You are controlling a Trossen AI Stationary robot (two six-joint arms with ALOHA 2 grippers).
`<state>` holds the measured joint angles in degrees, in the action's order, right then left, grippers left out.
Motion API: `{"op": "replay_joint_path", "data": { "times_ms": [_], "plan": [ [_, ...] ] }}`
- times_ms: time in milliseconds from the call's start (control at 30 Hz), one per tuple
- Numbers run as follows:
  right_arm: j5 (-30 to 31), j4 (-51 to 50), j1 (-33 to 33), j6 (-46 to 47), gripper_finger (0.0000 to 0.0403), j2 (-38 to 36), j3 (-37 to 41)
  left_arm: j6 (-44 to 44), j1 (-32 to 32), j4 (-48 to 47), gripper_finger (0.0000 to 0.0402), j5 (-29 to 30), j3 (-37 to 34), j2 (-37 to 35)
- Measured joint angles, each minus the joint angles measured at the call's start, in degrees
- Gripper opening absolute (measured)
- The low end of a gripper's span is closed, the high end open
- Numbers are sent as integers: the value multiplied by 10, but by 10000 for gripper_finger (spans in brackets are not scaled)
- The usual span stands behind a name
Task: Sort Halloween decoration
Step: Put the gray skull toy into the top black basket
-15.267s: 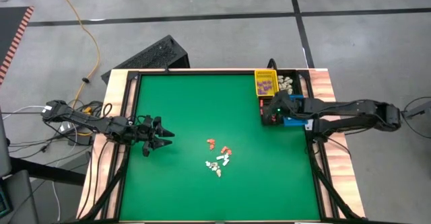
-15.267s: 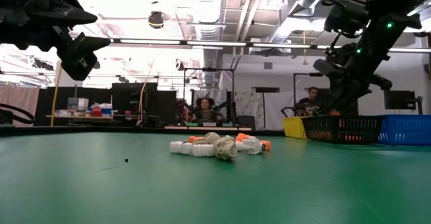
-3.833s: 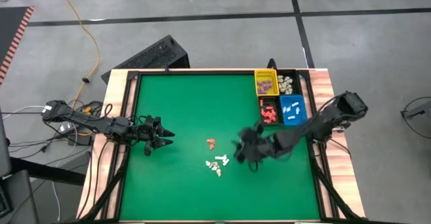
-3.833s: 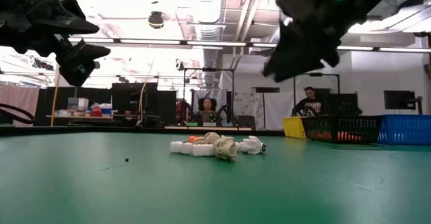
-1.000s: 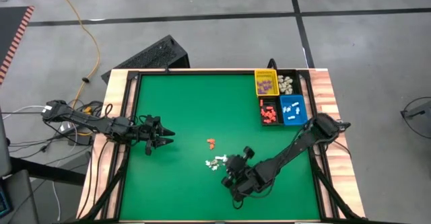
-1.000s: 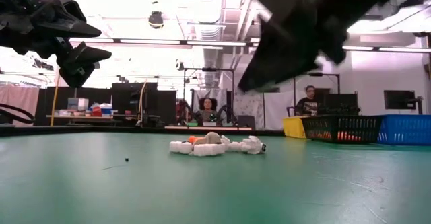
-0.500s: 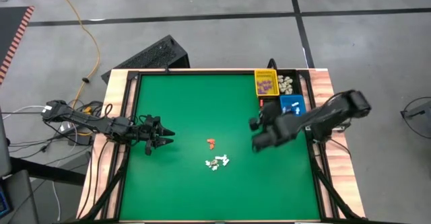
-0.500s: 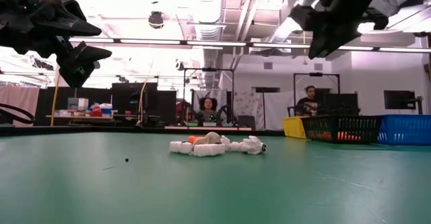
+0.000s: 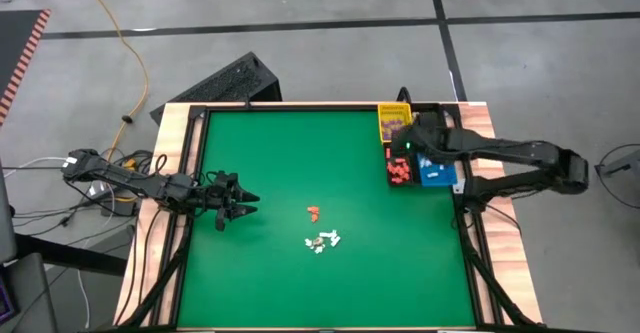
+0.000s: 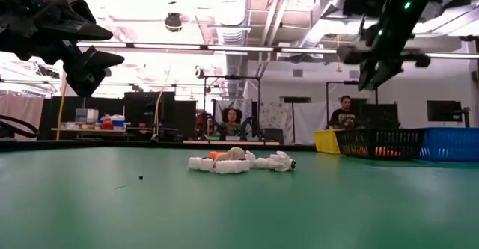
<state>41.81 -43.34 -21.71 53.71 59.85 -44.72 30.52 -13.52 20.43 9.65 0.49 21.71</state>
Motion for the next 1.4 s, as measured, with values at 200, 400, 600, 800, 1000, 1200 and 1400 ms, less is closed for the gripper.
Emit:
{"op": "replay_joint_path", "data": {
  "times_ms": [200,400,600,800,1000,1200,1400],
  "plan": [
    [-46,80,-107,-51,111,39,11,3,0,0,180,0,0,0],
    [-78,93,-173,-49,114,89,11,6,0,-5,180,0,0,0],
    [-71,103,-192,-46,158,118,11,5,0,-6,180,0,0,0],
    [-73,112,-213,-23,229,122,11,5,0,-6,180,-1,0,0],
    [-121,194,-174,-120,247,112,11,6,0,-6,180,-2,0,0],
    [-277,327,-42,-274,241,125,10,6,0,-5,180,-2,0,0],
    [-321,383,165,-332,233,186,11,6,0,-5,180,-2,0,0]
  ]
}}
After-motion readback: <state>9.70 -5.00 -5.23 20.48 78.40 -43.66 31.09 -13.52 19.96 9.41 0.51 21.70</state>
